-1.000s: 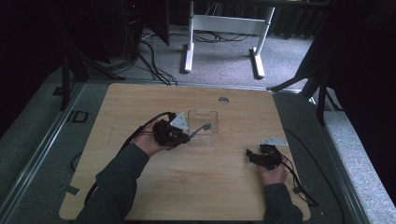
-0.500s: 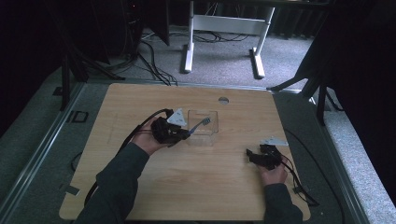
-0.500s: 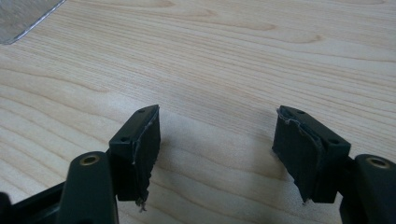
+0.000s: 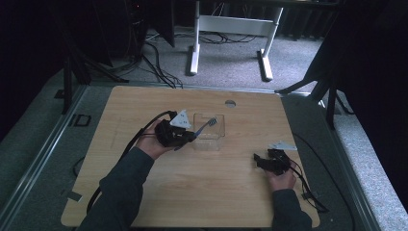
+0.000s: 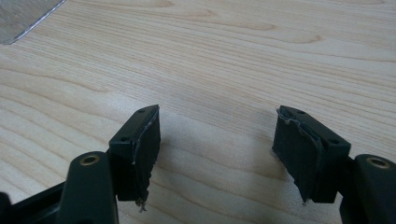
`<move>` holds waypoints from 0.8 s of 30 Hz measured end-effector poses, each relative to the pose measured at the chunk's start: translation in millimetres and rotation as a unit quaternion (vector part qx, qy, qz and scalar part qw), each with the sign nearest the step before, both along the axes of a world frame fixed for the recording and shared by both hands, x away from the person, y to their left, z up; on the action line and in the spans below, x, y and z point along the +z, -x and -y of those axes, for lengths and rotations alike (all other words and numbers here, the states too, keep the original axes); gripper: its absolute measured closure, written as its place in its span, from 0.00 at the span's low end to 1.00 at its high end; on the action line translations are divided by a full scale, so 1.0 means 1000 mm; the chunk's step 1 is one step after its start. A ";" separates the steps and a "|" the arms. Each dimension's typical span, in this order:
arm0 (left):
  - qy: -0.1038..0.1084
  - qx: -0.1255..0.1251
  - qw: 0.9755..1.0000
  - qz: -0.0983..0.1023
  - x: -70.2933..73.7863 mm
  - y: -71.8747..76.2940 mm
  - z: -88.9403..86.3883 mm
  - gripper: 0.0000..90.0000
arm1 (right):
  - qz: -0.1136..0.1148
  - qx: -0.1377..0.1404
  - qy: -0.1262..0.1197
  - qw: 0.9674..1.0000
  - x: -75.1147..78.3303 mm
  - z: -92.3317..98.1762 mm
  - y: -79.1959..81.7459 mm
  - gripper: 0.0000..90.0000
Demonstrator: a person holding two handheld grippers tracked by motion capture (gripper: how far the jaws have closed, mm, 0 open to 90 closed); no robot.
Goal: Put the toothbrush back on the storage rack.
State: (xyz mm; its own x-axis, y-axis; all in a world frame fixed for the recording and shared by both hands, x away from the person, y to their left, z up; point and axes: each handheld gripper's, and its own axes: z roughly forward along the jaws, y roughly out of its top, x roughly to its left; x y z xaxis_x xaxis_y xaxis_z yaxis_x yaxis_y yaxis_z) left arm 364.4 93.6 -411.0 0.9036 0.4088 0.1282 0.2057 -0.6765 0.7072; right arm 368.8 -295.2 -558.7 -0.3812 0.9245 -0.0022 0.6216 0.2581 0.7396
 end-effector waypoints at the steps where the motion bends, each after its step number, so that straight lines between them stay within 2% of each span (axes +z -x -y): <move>1: 0.001 0.001 1.000 0.002 0.000 0.000 0.000 0.93 | 0.000 0.000 0.000 1.000 0.000 0.000 0.000 0.35; 9: 0.016 0.009 1.000 0.009 0.004 0.001 -0.003 0.93 | 0.000 0.000 0.000 1.000 0.000 0.000 0.000 0.35; 24: 0.028 0.017 0.999 0.020 0.008 0.001 -0.006 0.93 | 0.000 0.000 0.000 1.000 0.000 0.000 0.000 0.35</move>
